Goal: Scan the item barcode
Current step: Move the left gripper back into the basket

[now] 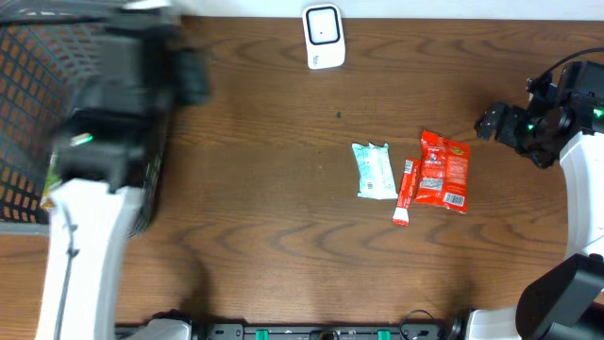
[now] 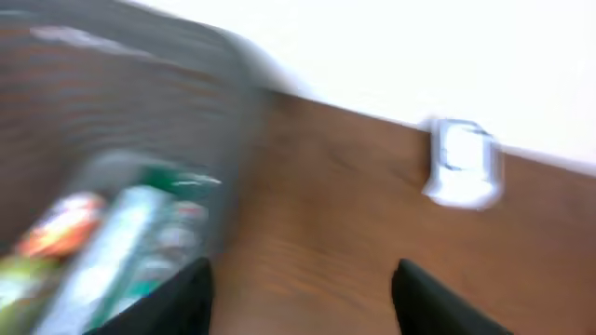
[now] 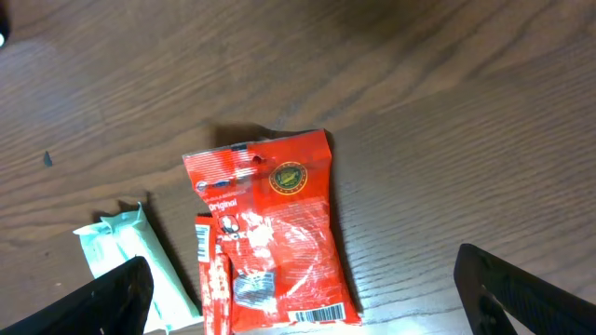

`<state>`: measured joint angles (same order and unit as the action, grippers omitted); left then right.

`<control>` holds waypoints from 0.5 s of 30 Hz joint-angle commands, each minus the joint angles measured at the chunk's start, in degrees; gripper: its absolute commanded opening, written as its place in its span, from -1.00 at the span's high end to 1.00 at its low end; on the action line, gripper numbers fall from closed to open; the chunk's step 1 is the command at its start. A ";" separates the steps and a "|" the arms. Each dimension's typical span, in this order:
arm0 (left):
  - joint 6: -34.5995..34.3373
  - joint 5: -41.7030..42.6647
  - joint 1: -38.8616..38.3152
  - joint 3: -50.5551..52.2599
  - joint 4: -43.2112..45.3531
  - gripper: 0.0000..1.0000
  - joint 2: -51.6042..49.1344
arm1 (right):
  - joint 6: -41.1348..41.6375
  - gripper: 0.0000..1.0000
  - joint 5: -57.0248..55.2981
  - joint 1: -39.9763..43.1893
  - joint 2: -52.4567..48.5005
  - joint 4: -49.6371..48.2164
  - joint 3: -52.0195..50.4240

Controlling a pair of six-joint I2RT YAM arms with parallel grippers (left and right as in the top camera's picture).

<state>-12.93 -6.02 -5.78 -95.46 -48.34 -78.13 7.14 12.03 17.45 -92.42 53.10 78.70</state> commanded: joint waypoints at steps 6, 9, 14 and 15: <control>8.02 -3.74 21.42 -0.28 -7.45 -0.53 0.63 | -0.55 -0.98 0.26 0.35 -0.22 0.09 0.57; 8.68 -3.72 27.28 -0.28 -9.49 -0.57 -1.62 | -0.55 -0.98 0.28 0.35 -0.22 0.07 0.57; 13.79 -3.69 34.01 -0.28 -13.64 -0.58 -7.69 | -0.55 -0.98 0.28 0.35 -0.22 0.09 0.57; 14.38 -3.69 35.01 -0.28 -13.75 -0.61 -9.40 | -0.55 -0.98 0.28 0.35 -0.22 0.07 0.57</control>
<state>-2.92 -9.39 26.76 -95.61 -61.41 -83.70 7.14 12.05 17.45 -92.42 53.10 78.70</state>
